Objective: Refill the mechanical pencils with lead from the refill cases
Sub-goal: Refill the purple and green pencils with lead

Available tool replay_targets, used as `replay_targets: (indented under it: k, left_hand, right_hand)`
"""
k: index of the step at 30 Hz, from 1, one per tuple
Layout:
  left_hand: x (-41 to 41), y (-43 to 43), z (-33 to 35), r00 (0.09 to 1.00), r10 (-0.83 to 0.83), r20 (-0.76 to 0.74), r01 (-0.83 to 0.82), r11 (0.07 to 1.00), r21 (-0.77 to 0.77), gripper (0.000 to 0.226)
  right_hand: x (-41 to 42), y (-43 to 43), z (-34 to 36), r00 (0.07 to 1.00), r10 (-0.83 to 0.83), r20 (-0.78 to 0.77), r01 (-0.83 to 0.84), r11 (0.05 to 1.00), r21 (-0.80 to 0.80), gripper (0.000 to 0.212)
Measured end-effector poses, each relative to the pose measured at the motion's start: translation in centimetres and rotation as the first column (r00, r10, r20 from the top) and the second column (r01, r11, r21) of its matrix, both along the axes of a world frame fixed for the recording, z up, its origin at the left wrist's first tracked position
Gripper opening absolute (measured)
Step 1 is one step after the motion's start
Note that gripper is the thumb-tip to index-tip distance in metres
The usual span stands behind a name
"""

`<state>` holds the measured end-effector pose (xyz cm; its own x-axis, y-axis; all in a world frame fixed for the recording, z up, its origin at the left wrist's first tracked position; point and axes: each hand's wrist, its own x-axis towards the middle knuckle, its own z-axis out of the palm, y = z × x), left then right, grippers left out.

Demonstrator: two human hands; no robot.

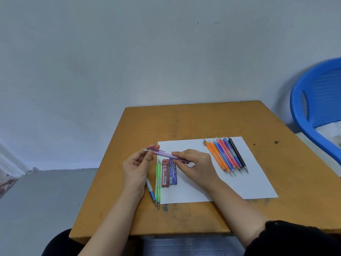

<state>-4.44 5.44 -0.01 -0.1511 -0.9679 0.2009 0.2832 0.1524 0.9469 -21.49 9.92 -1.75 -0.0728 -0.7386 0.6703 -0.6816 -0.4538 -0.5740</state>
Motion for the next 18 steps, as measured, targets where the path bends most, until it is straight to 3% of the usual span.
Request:
replay_targets:
  k: [4,12,15,18]
  left_hand:
    - [-0.3,-0.1,-0.1,0.994,0.109,-0.029,-0.107,0.993,0.046,0.028]
    - [-0.9,0.5,1.7,0.926,0.374,0.06,-0.362,0.92,-0.151,0.02]
    - [-0.8,0.5,2.3,0.912,0.407,0.056,-0.385,0.895,-0.225,0.019]
    - [-0.7,0.5,2.4,0.917,0.393,0.074,-0.35,0.878,-0.326,0.019]
  right_hand:
    - [-0.3,-0.2,-0.1,0.998,-0.046,0.034,0.044,0.997,0.059,0.03]
    - [-0.7,-0.4,-0.2,0.993,-0.116,0.009,0.114,0.986,0.123,0.028]
    - [-0.9,-0.5,0.0,0.982,-0.189,0.029,0.183,0.973,0.144,0.025]
    - [-1.5,-0.7,0.1,0.957,-0.288,0.037,0.269,0.925,0.268,0.022]
